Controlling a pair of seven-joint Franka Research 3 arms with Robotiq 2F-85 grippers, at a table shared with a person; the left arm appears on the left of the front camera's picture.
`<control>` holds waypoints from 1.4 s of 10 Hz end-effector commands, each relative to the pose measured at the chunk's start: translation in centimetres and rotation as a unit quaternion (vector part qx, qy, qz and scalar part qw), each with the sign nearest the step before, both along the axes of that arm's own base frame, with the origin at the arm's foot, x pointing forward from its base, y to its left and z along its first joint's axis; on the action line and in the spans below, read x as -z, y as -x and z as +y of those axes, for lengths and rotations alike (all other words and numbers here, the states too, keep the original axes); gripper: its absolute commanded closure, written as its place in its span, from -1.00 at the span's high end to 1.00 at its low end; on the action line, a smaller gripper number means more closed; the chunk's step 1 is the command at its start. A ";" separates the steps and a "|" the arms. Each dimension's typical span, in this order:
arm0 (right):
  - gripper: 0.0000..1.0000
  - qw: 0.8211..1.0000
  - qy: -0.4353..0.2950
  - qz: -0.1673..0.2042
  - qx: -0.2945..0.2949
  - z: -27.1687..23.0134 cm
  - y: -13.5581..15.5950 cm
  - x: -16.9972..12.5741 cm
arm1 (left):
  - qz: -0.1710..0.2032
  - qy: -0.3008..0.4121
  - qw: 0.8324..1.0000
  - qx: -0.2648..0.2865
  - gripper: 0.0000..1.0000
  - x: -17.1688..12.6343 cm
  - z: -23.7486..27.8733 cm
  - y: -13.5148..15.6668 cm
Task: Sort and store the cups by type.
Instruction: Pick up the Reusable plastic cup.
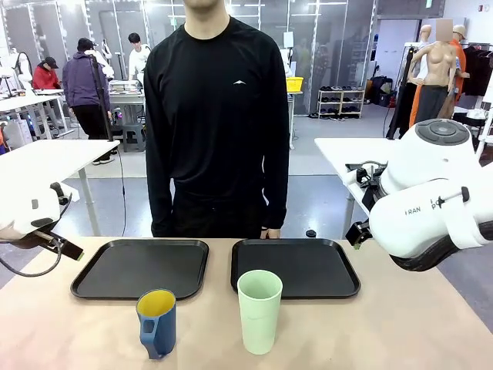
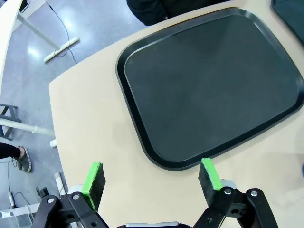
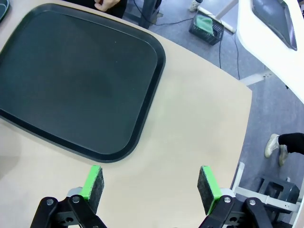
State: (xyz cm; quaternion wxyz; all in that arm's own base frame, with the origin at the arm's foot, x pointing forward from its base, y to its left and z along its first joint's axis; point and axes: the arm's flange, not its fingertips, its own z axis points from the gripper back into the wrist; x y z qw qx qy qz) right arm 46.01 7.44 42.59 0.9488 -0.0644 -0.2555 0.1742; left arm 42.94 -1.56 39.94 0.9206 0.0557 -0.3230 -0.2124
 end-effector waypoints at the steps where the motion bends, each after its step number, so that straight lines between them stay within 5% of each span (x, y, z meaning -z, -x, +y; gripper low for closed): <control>1: 1.00 1.000 0.000 0.001 0.000 0.0 -0.1 0.1 | -0.001 -0.003 1.000 0.001 1.00 0.0 0.1 0.0; 14: 1.00 1.000 0.000 0.001 0.000 0.0 -0.1 0.1 | -0.001 -0.003 1.000 0.001 1.00 0.0 0.1 0.0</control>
